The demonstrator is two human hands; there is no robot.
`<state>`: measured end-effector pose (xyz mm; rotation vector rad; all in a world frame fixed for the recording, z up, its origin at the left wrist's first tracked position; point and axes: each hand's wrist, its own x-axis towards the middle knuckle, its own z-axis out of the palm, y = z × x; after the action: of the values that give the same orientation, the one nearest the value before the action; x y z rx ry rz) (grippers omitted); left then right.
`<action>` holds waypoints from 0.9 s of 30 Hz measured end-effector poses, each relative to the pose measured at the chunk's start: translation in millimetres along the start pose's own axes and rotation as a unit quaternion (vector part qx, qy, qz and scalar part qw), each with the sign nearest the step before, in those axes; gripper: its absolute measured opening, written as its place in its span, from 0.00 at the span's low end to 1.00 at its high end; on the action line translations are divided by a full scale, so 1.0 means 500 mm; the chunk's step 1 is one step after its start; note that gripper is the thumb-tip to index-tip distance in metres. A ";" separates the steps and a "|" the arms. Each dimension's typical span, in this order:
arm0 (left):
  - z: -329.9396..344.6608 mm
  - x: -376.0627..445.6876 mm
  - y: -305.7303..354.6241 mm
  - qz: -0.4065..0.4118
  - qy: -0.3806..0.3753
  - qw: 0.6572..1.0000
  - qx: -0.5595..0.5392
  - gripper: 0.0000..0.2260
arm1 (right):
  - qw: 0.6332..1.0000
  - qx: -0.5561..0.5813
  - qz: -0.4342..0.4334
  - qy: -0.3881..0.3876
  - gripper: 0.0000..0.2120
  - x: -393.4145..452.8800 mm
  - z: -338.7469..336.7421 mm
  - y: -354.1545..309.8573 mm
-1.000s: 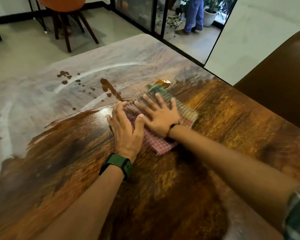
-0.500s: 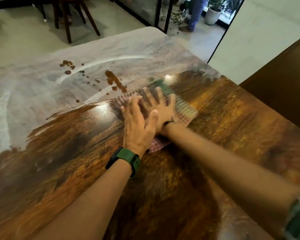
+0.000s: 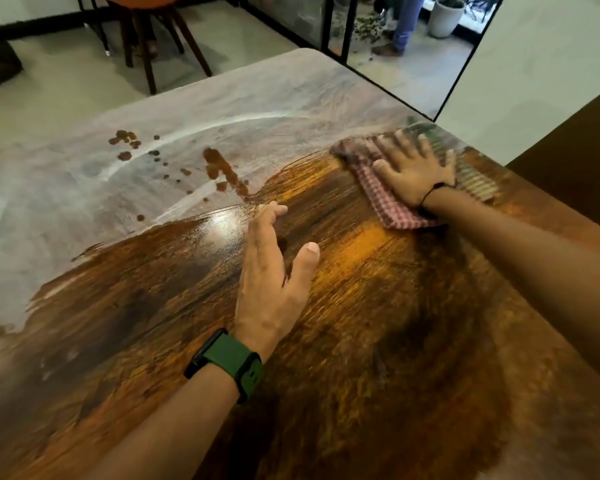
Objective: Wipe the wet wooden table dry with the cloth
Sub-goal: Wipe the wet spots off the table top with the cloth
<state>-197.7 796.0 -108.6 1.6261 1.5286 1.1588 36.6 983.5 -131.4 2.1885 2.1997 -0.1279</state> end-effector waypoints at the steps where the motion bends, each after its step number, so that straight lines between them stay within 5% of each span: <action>1: 0.000 0.000 0.000 0.000 -0.005 1.000 0.002 0.23 | 1.000 0.014 0.025 -0.002 0.31 0.015 -0.005 0.022; 6: 0.009 0.005 0.005 -0.001 -0.011 1.000 0.000 0.26 | 0.996 0.025 0.081 -0.021 0.32 -0.009 -0.027 -0.022; 11: 0.035 0.049 0.014 -0.014 0.028 0.998 0.051 0.28 | 0.998 0.020 -0.063 -0.009 0.36 -0.169 0.022 -0.185; 15: 0.066 0.120 0.027 0.001 0.030 0.996 0.084 0.27 | 0.994 0.007 -0.113 -0.001 0.34 -0.178 0.031 -0.164; 23: 0.078 0.136 -0.012 0.027 -0.013 0.996 0.088 0.31 | 0.994 0.050 0.097 -0.007 0.33 0.063 -0.021 0.105; 27: 0.071 0.134 -0.006 0.018 -0.023 0.995 0.100 0.32 | 0.990 0.067 0.123 -0.002 0.34 0.084 -0.032 0.122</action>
<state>-171.0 866.9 -114.0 1.8046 1.6353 1.0057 98.0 1026.8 -121.2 2.5054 1.9519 -0.2779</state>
